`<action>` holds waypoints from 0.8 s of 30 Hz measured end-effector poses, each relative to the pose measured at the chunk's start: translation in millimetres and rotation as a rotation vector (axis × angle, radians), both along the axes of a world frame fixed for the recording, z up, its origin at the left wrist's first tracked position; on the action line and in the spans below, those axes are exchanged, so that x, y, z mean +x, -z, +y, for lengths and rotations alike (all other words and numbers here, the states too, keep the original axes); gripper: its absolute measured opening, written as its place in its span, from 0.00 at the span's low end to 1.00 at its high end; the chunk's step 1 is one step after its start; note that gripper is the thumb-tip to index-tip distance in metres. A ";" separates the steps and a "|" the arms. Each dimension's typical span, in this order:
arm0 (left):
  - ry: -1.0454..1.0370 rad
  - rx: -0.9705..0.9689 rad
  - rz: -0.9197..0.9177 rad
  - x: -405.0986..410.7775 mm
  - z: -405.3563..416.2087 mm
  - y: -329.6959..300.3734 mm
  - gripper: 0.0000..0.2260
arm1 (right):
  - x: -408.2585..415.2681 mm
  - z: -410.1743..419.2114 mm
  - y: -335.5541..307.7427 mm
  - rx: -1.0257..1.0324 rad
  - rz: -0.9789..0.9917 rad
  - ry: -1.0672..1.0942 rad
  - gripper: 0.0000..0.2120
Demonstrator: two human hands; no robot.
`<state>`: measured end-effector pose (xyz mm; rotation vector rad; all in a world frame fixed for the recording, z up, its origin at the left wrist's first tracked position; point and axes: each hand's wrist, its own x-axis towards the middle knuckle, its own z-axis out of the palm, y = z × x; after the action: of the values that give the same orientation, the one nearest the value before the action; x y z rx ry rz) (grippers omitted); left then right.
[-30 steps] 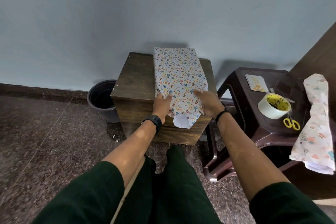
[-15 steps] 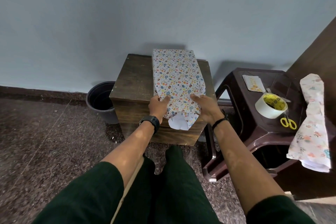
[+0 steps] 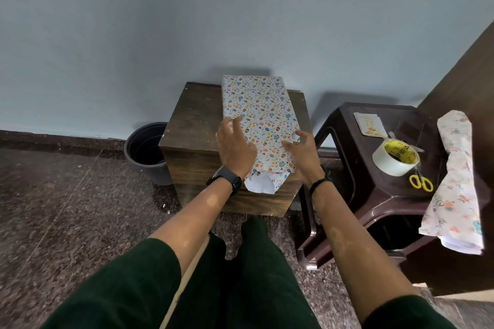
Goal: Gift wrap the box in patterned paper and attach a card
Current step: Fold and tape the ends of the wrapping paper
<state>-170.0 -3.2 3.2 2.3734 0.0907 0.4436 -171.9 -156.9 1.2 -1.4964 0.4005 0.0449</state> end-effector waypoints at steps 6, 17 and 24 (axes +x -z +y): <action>0.556 0.519 0.250 30.5 -24.1 -30.1 0.23 | 0.2 1.0 -0.6 0.072 0.011 0.019 0.12; 0.630 0.554 0.356 55.9 -32.4 -35.9 0.21 | -3.0 -4.2 -0.5 0.219 -0.005 0.017 0.17; 0.641 0.606 0.384 67.8 -36.2 -39.1 0.21 | -36.6 -1.9 48.6 -0.379 -0.169 -0.185 0.43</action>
<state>-102.2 -39.5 42.3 2.8490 -0.7015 -0.3466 -208.4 -158.8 -47.5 -1.8930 0.1359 -0.0122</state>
